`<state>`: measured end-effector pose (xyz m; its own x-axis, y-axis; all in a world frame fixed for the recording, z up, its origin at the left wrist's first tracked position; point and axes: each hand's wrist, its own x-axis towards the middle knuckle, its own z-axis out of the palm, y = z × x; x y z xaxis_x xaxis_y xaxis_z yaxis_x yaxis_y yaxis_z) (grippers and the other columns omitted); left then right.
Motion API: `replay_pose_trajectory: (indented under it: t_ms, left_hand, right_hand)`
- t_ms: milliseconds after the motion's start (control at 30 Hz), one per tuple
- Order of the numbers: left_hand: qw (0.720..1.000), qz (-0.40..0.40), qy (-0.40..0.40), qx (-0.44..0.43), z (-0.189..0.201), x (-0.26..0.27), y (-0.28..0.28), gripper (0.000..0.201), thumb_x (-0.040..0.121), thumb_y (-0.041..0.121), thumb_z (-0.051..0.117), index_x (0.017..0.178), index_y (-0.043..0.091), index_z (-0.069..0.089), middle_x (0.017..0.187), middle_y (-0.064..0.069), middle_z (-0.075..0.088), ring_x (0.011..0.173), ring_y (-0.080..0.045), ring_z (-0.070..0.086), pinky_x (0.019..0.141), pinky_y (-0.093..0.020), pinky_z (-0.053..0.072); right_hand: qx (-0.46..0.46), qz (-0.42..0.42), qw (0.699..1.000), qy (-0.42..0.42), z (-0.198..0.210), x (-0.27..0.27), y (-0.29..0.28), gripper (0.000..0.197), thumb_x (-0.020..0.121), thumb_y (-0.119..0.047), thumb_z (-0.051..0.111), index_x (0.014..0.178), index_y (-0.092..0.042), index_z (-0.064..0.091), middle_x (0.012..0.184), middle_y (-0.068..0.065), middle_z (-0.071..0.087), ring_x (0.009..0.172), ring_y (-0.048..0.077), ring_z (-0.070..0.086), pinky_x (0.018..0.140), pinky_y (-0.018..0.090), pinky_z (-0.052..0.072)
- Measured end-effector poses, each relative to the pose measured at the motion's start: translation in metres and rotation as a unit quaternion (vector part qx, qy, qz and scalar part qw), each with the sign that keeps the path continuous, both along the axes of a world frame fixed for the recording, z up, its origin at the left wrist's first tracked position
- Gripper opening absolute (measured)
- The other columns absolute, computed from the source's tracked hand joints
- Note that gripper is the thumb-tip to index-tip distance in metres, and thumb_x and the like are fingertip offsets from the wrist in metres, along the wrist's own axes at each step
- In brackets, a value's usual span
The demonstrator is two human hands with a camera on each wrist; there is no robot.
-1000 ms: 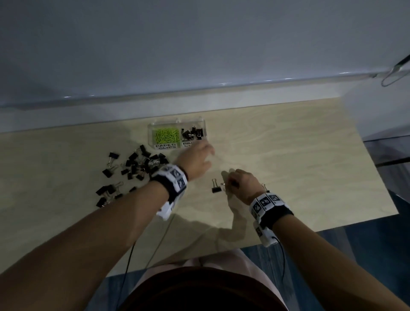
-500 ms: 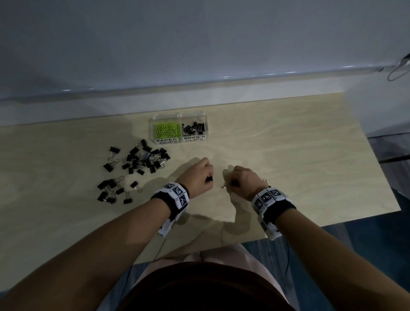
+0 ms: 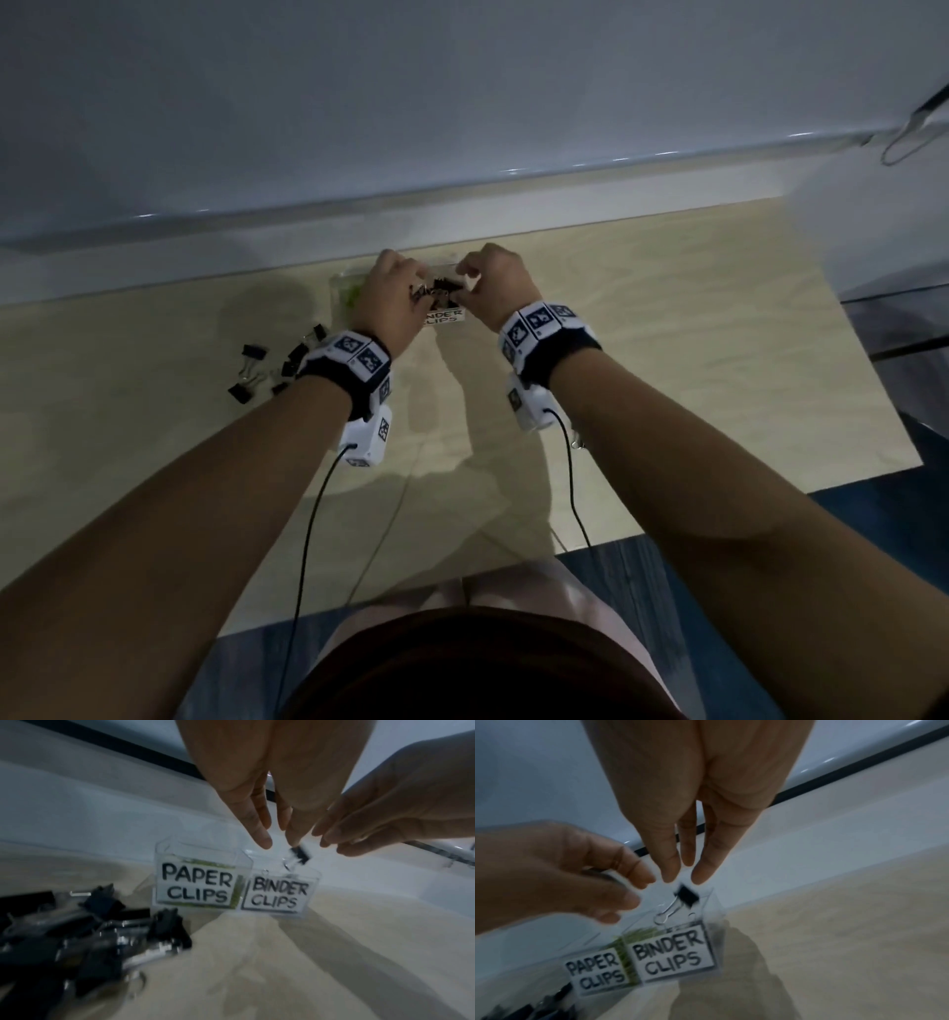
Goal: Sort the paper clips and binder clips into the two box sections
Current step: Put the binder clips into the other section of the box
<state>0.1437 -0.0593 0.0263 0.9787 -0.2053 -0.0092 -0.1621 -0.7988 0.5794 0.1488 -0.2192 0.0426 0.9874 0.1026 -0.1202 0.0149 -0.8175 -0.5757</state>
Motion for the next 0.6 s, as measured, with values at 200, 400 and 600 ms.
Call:
replay_pose_trajectory:
  t_ms: [200, 400, 600]
  left_hand:
    - [0.985, -0.159, 0.073, -0.004, -0.026, -0.065, -0.044, 0.021, 0.082, 0.01, 0.061, 0.103, 0.012, 0.062, 0.11, -0.008, 0.054, 0.099, -0.026, 0.055, 0.087, -0.034, 0.046]
    - [0.934, -0.333, 0.12, 0.05, -0.039, -0.117, -0.126, 0.046, 0.084, 0.024, 0.066, 0.126, 0.013, 0.051, 0.129, -0.005, 0.044, 0.114, -0.025, 0.044, 0.097, -0.039, 0.041]
    - [0.915, -0.369, 0.03, 0.161, -0.046, -0.134, -0.154, 0.04, 0.087, 0.023, 0.062, 0.125, 0.016, 0.052, 0.13, -0.004, 0.048, 0.109, -0.031, 0.046, 0.088, -0.045, 0.045]
  right_hand:
    - [-0.054, -0.018, 0.994, 0.094, -0.012, -0.047, -0.098, 0.034, 0.074, 0.007, 0.055, 0.099, -0.01, 0.07, 0.102, 0.012, 0.066, 0.09, 0.025, 0.063, 0.083, 0.024, 0.046]
    - [-0.094, -0.025, 0.979, 0.182, -0.031, -0.133, -0.166, 0.041, 0.071, 0.001, 0.065, 0.105, -0.023, 0.067, 0.107, 0.002, 0.055, 0.086, 0.019, 0.06, 0.072, 0.021, 0.042]
    - [-0.063, -0.052, 0.993, 0.087, -0.063, -0.173, -0.154, 0.025, 0.072, -0.007, 0.07, 0.096, -0.014, 0.072, 0.099, 0.012, 0.056, 0.082, 0.029, 0.059, 0.074, 0.037, 0.052]
